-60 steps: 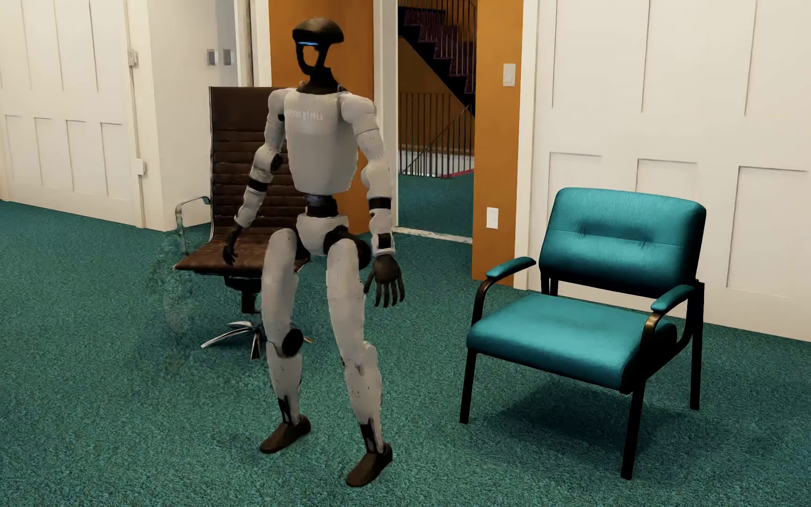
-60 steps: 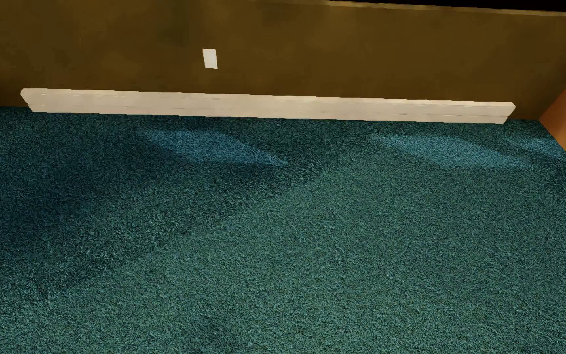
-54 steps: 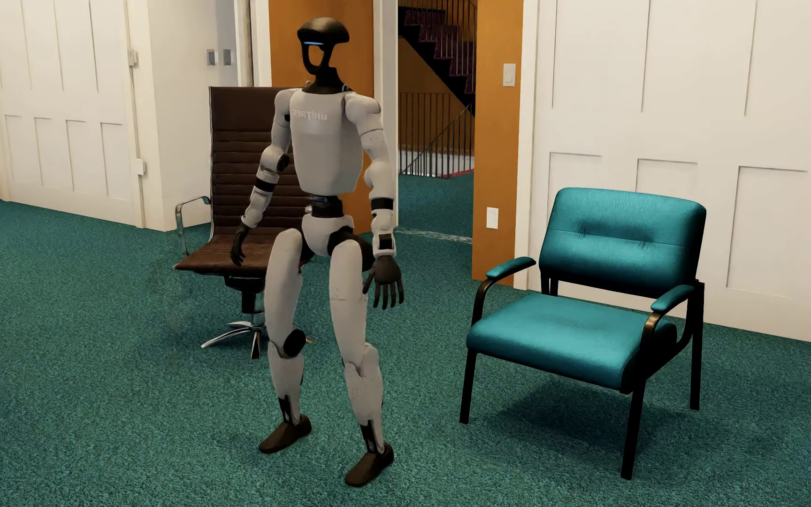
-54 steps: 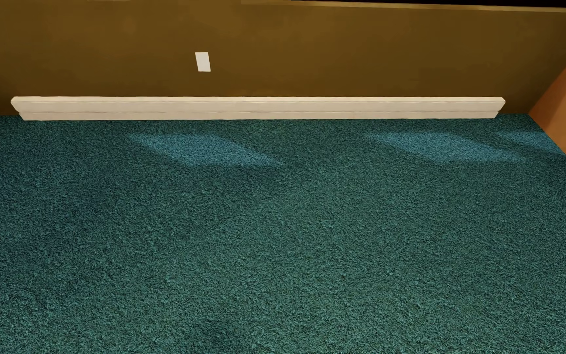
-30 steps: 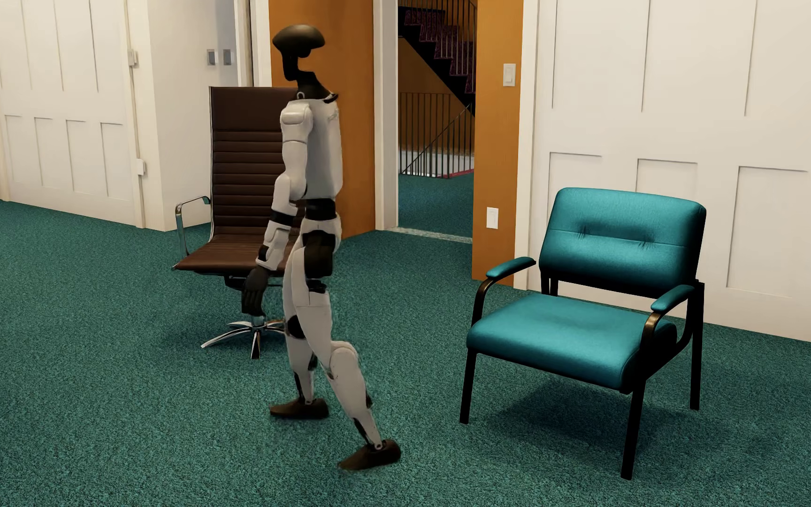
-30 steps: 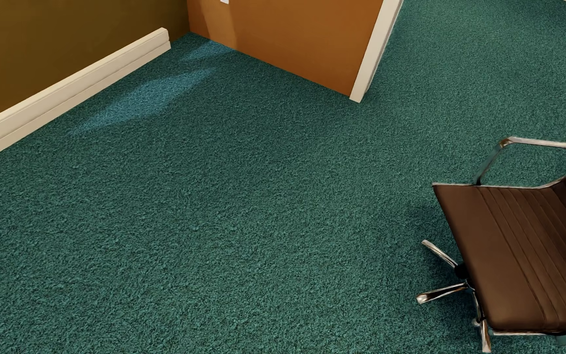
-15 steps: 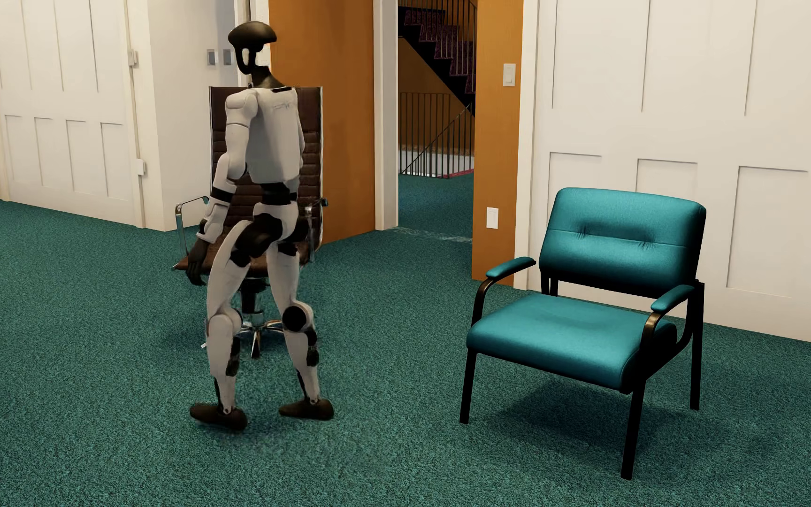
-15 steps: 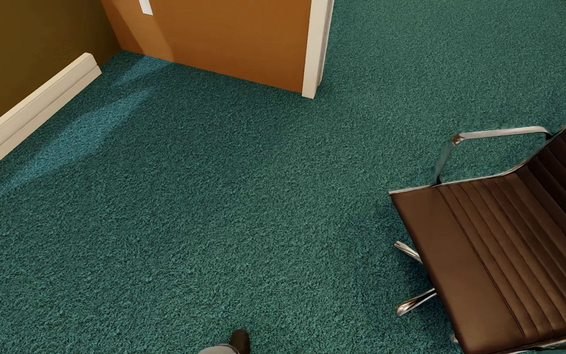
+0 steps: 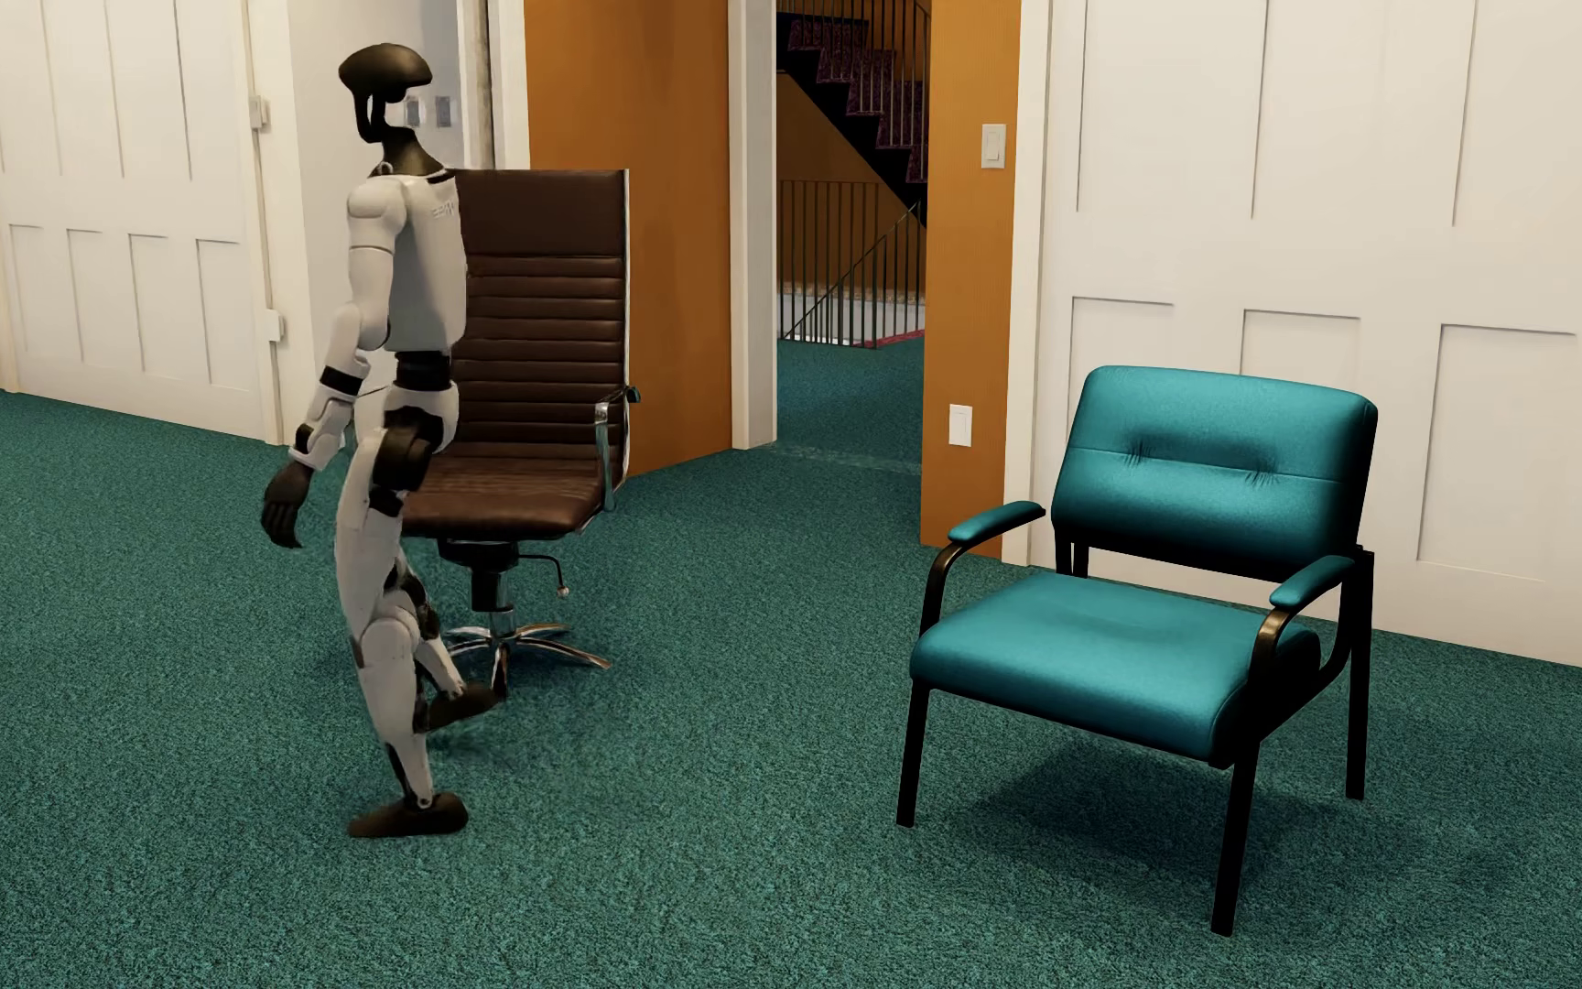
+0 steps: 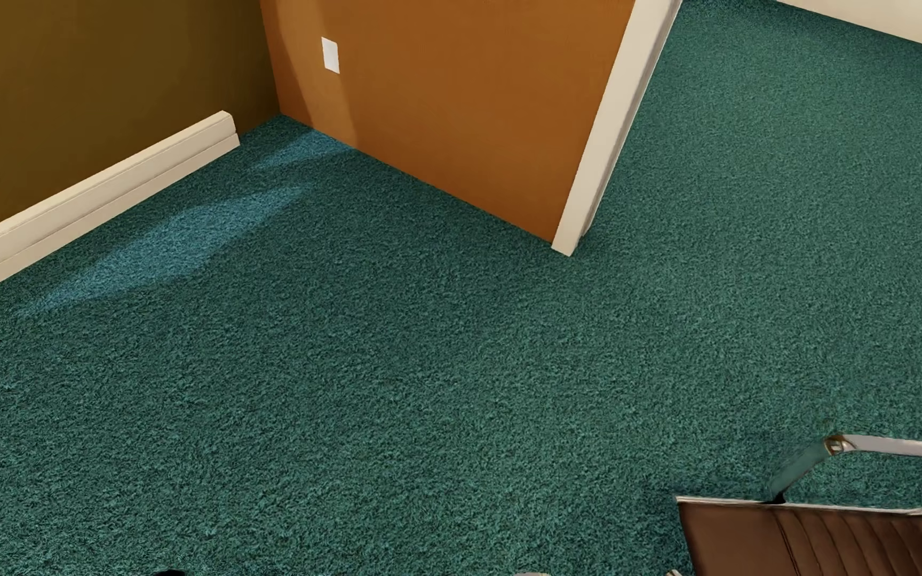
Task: Sit on the dark chair
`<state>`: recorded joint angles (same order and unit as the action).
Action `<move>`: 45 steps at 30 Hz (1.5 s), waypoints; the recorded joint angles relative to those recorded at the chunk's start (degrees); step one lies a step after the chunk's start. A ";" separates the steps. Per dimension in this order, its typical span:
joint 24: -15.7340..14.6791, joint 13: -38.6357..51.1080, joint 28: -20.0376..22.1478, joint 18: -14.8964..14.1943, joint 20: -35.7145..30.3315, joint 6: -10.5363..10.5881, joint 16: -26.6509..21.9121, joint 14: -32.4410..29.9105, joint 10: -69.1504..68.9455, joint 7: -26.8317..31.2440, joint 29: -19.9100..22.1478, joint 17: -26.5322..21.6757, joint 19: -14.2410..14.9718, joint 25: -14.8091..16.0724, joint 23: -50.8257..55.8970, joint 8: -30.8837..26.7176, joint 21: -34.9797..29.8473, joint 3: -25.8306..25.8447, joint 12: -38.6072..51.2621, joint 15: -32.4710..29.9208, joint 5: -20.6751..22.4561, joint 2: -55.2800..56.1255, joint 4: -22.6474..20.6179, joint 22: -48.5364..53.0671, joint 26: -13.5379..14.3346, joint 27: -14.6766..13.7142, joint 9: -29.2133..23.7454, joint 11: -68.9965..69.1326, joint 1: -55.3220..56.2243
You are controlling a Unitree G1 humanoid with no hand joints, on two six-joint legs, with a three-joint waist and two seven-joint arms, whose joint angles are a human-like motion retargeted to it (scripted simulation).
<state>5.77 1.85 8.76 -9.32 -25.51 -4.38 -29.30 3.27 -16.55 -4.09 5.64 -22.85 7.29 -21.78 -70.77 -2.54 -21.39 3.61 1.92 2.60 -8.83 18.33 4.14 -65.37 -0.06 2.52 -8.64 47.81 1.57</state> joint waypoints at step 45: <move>3.54 20.71 3.62 2.62 -11.86 2.45 1.75 18.20 -47.12 7.00 7.75 -0.91 -7.79 1.83 9.42 -3.16 -2.09 -3.23 27.34 16.65 5.80 26.13 -3.99 5.70 -0.25 0.82 -16.05 17.80 40.39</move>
<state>9.31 22.56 12.39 -6.70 -37.38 -1.93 -27.55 21.47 -63.67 2.91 13.39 -23.76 -0.49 -19.95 -61.35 -5.70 -23.49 0.39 29.26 19.25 -3.03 44.46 0.14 -59.68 -0.31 3.34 -24.69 65.60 41.96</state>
